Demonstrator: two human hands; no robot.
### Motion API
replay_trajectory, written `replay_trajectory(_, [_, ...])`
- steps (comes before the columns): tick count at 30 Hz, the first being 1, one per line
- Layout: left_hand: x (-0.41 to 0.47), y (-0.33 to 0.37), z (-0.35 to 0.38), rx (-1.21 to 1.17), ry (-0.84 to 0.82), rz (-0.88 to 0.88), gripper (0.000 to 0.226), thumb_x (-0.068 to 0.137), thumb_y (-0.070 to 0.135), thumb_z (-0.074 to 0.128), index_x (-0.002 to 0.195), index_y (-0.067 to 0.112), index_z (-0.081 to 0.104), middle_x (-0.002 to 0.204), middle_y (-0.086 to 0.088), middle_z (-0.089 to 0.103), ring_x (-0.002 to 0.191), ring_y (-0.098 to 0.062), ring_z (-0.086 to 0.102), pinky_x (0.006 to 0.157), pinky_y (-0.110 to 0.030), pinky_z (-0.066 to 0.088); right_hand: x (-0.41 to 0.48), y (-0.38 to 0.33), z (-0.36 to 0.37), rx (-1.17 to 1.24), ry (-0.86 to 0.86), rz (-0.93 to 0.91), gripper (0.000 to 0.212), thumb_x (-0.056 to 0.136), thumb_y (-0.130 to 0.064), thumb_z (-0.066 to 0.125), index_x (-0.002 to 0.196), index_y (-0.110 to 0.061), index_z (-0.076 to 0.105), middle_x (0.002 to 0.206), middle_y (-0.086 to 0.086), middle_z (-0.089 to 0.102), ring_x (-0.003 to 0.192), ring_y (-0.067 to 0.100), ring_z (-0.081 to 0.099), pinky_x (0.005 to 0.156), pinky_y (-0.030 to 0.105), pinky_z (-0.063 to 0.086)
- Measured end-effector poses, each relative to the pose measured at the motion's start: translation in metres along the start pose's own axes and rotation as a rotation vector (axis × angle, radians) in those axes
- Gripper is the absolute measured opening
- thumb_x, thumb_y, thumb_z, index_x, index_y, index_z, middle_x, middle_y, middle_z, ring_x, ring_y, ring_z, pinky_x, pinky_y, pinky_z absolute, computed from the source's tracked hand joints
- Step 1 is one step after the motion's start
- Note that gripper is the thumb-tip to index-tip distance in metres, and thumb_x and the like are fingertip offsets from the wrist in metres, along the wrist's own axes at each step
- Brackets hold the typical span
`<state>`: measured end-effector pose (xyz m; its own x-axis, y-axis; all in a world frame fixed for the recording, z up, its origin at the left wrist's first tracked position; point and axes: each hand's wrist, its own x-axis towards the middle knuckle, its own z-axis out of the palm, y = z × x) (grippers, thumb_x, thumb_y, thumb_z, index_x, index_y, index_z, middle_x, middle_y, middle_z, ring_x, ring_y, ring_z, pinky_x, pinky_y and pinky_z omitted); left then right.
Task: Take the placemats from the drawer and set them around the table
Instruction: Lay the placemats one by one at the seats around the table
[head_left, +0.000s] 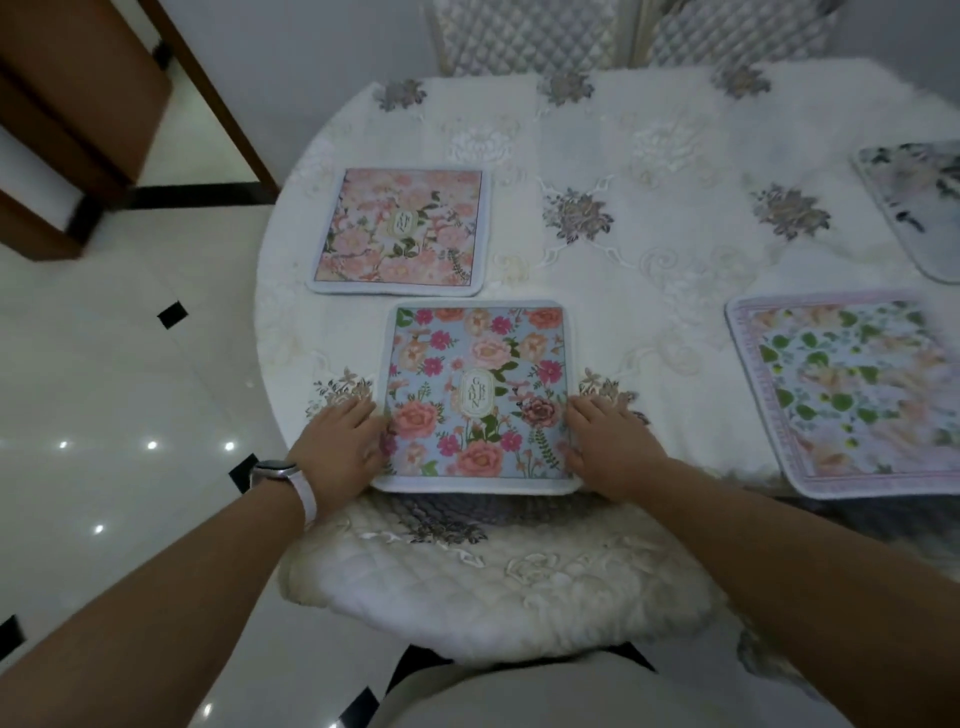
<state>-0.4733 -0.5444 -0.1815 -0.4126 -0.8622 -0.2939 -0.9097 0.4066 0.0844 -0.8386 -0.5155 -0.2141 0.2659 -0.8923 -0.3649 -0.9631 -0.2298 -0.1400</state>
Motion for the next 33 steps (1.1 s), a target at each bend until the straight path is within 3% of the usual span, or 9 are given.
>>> replay_trajectory(3, [-0.014, 0.021, -0.016, -0.145, 0.090, -0.088, 0.047, 0.094, 0.030, 0.059, 0.138, 0.013, 0.054, 0.142, -0.011, 0.053, 0.135, -0.030, 0.043, 0.111, -0.043, 0.036, -0.002, -0.013, -0.023, 0.058, 0.055, -0.039, 0.047, 0.094, -0.044, 0.038, 0.131, -0.017, 0.047, 0.131, 0.005, 0.053, 0.118, 0.027, 0.050, 0.096, 0.044, 0.045])
replay_trajectory(7, [-0.024, 0.051, -0.041, -0.291, 0.194, -0.133, 0.048, 0.093, 0.027, 0.062, 0.138, 0.012, 0.054, 0.133, -0.008, 0.059, 0.122, -0.027, 0.052, 0.101, -0.041, 0.044, -0.005, -0.030, -0.054, 0.126, 0.146, -0.129, 0.041, 0.094, -0.042, 0.043, 0.126, -0.017, 0.051, 0.117, 0.003, 0.057, 0.106, 0.024, 0.054, 0.079, 0.035, 0.044])
replay_trajectory(11, [-0.044, 0.073, -0.061, -0.264, 0.344, -0.157, 0.047, 0.089, 0.025, 0.067, 0.132, 0.009, 0.059, 0.126, -0.012, 0.065, 0.113, -0.032, 0.059, 0.093, -0.043, 0.048, -0.007, -0.044, -0.080, 0.134, 0.192, -0.230, 0.049, 0.095, -0.043, 0.043, 0.135, -0.015, 0.048, 0.128, 0.005, 0.056, 0.114, 0.025, 0.051, 0.090, 0.040, 0.046])
replay_trajectory(15, [-0.073, 0.085, -0.070, -0.282, 0.447, -0.300, 0.045, 0.085, 0.032, 0.061, 0.125, 0.011, 0.063, 0.121, -0.009, 0.067, 0.109, -0.031, 0.061, 0.089, -0.043, 0.050, -0.007, -0.068, -0.098, 0.095, 0.204, -0.352, 0.052, 0.096, -0.046, 0.042, 0.138, -0.015, 0.046, 0.135, 0.005, 0.053, 0.120, 0.025, 0.048, 0.097, 0.042, 0.045])
replay_trajectory(20, [-0.116, 0.080, -0.062, -0.292, 0.456, -0.418, 0.044, 0.088, 0.023, 0.068, 0.130, 0.011, 0.061, 0.128, -0.010, 0.063, 0.118, -0.031, 0.056, 0.098, -0.043, 0.045, -0.009, -0.112, -0.114, 0.072, 0.185, -0.441, 0.053, 0.098, -0.044, 0.039, 0.142, -0.015, 0.042, 0.145, 0.008, 0.044, 0.129, 0.028, 0.042, 0.105, 0.046, 0.039])
replay_trajectory(24, [-0.148, 0.061, -0.064, -0.297, 0.509, -0.507, 0.043, 0.089, 0.023, 0.068, 0.130, 0.013, 0.061, 0.133, -0.011, 0.060, 0.123, -0.031, 0.053, 0.102, -0.043, 0.041, -0.009, -0.149, -0.120, 0.044, 0.197, -0.499, 0.044, 0.099, -0.038, 0.036, 0.135, -0.015, 0.048, 0.134, 0.005, 0.050, 0.121, 0.027, 0.047, 0.097, 0.041, 0.041])
replay_trajectory(33, [-0.207, -0.034, -0.052, -0.303, 0.525, -0.535, 0.046, 0.087, 0.034, 0.056, 0.127, 0.012, 0.064, 0.128, -0.012, 0.064, 0.119, -0.032, 0.057, 0.099, -0.044, 0.045, 0.012, -0.257, -0.124, -0.057, 0.193, -0.509, 0.049, 0.097, -0.044, 0.035, 0.135, -0.017, 0.049, 0.135, 0.002, 0.051, 0.124, 0.024, 0.044, 0.102, 0.043, 0.039])
